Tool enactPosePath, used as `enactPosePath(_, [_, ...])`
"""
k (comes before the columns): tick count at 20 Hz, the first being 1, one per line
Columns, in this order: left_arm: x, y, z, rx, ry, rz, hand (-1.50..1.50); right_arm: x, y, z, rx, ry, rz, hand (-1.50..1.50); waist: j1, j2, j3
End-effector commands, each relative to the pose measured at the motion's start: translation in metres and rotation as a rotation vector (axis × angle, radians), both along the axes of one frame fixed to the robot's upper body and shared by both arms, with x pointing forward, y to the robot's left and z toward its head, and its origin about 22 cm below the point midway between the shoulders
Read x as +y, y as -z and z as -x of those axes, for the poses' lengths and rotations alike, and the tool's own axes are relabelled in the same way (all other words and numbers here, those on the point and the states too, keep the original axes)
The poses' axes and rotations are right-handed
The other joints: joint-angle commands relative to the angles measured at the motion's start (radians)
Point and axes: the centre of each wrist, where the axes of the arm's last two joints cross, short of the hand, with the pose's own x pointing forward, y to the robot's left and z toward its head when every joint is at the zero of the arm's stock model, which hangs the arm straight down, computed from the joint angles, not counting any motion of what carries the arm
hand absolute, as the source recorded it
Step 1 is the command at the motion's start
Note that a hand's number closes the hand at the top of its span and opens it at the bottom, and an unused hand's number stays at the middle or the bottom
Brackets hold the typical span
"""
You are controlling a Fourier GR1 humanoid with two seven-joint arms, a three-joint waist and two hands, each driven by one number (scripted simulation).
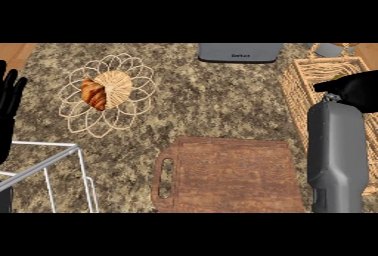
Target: Pick the lemon from the cutting board and place it in the basket
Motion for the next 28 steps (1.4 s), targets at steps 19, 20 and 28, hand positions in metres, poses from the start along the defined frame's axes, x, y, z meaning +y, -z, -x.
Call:
enactPosePath(19, [-0.058, 0.057, 0.011, 0.143, 0.091, 0.101, 0.0, -0.005, -0.006, 0.028, -0.283, 0.123, 0.154, -1.5, -0.008, -0.002, 0.014])
enactPosePath(20, [-0.054, 0.056, 0.007, 0.128, 0.065, 0.087, 0.0, -0.005, -0.002, 0.029, -0.295, 0.144, 0.171, -1.5, -0.006, 0.003, 0.015])
enactPosePath(28, [-0.056, 0.053, 0.005, 0.139, 0.064, 0.08, 0.0, -0.011, -0.029, 0.051, -0.336, 0.272, 0.249, -1.5, -0.024, -0.006, 0.014])
